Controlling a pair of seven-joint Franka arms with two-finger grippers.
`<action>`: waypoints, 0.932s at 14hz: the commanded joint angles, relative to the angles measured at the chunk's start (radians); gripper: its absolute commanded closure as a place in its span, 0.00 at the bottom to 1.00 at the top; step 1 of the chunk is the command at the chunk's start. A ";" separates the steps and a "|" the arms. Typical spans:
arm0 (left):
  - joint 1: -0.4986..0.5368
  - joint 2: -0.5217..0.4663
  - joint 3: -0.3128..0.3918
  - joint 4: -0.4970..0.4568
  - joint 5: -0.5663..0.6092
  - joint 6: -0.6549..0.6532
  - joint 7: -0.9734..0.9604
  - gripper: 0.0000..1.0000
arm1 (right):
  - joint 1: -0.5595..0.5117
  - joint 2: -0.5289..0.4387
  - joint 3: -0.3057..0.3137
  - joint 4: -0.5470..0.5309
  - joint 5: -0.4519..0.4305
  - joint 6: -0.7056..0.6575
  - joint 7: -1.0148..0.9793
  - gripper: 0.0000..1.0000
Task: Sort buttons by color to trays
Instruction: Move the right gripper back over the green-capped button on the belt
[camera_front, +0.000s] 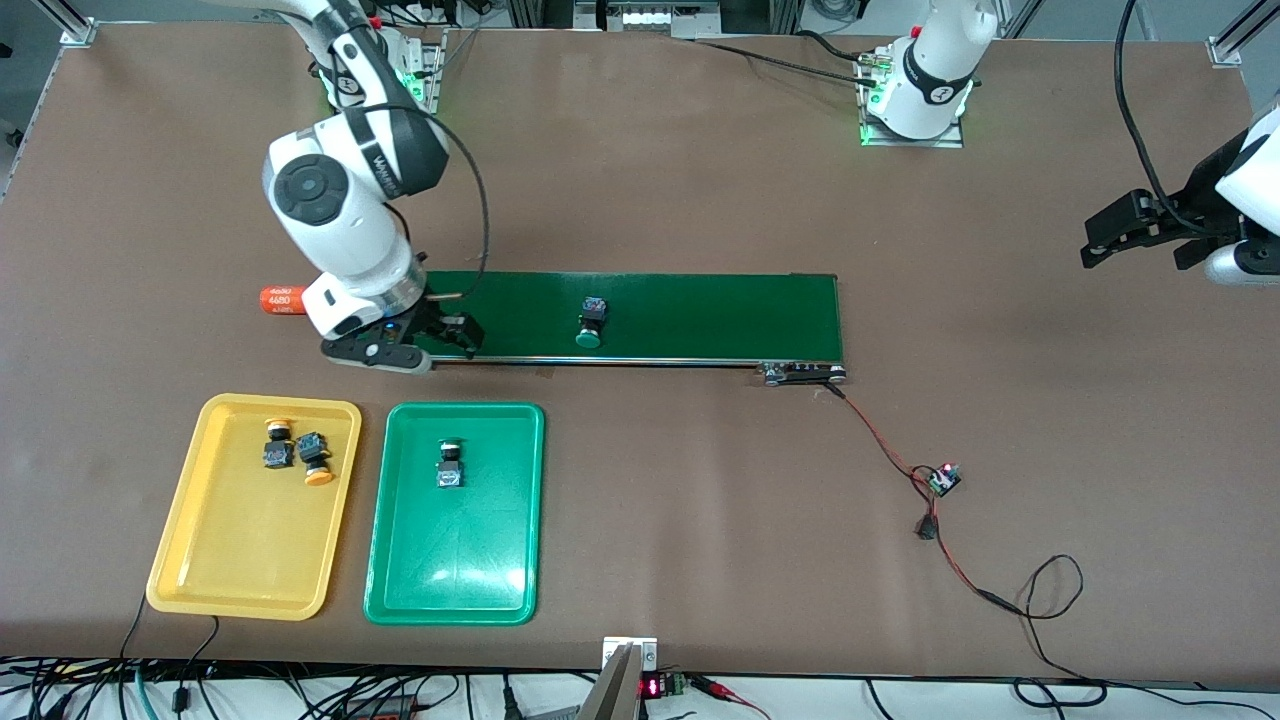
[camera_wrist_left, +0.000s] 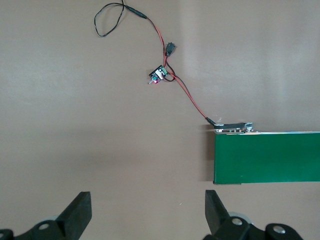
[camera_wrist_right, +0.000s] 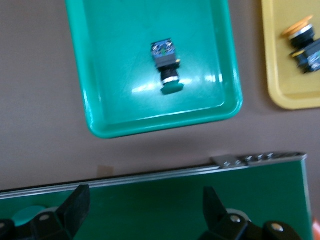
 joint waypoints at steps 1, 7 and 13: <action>0.002 -0.006 -0.001 0.014 -0.001 -0.016 0.024 0.00 | 0.050 -0.008 -0.001 -0.012 0.021 -0.011 0.088 0.00; 0.006 -0.006 0.002 0.014 -0.001 -0.016 0.024 0.00 | 0.082 0.009 -0.001 -0.010 0.078 -0.011 0.184 0.00; 0.006 -0.006 0.006 0.014 -0.001 -0.016 0.024 0.00 | 0.129 0.037 -0.001 -0.009 0.027 -0.008 0.179 0.00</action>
